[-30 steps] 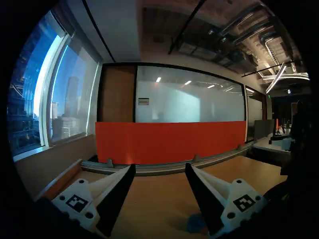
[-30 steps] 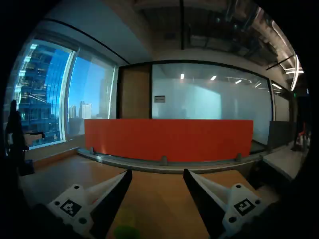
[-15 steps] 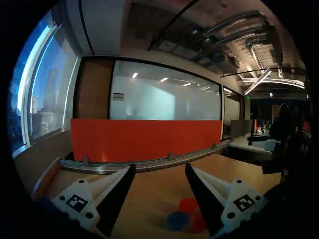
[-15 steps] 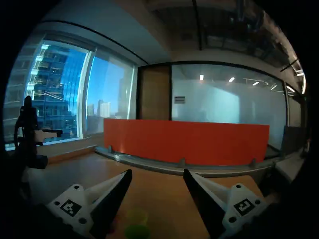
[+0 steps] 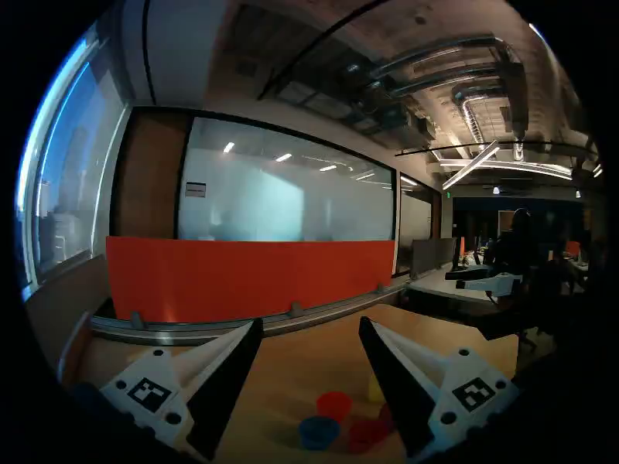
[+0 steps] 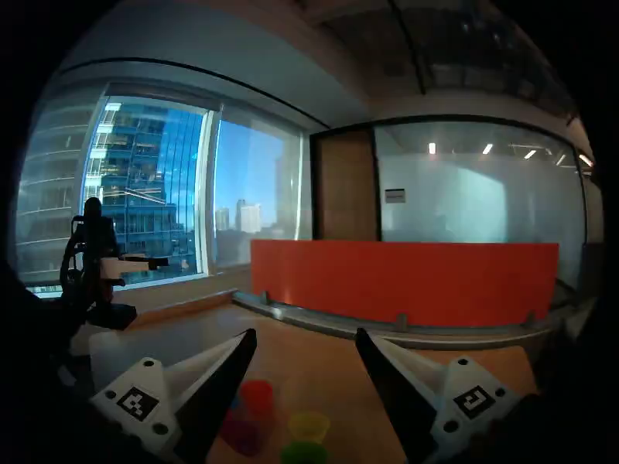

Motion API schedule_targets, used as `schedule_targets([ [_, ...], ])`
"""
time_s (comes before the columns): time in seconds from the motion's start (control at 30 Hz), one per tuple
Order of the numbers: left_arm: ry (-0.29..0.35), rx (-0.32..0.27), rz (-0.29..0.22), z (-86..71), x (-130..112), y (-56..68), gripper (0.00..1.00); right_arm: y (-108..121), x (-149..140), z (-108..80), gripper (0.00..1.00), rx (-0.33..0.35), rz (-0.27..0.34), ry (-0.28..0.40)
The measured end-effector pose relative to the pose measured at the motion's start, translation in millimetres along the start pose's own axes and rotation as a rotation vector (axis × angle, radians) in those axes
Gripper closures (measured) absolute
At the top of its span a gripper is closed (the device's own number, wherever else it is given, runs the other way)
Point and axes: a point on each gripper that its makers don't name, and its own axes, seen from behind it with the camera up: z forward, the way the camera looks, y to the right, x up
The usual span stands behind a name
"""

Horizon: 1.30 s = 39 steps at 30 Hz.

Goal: Pour water

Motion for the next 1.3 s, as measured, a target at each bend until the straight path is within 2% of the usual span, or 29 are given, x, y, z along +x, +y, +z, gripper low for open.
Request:
schedule_targets([
  [0.3,-0.022,-0.052,0.012,0.6,0,9.3,0.08,-12,-3,-3.1,0.01,0.037,-0.039,-0.032],
  [0.5,-0.058,-0.091,0.008,-2.4,-10,14.4,0.08,-20,-18,-5.4,0.01,0.061,-0.066,-0.093],
  [0.8,-0.123,-0.119,0.028,0.0,-35,12.2,0.08,-28,-37,-9.1,0.01,0.100,-0.098,-0.159],
  [1.0,-0.168,-0.145,0.035,1.3,-56,17.3,0.08,-28,-50,-10.8,0.01,0.107,-0.107,-0.200],
  [1.3,-0.200,-0.144,0.052,0.8,-81,13.6,0.08,-28,-78,-14.6,0.01,0.118,-0.118,-0.264],
])
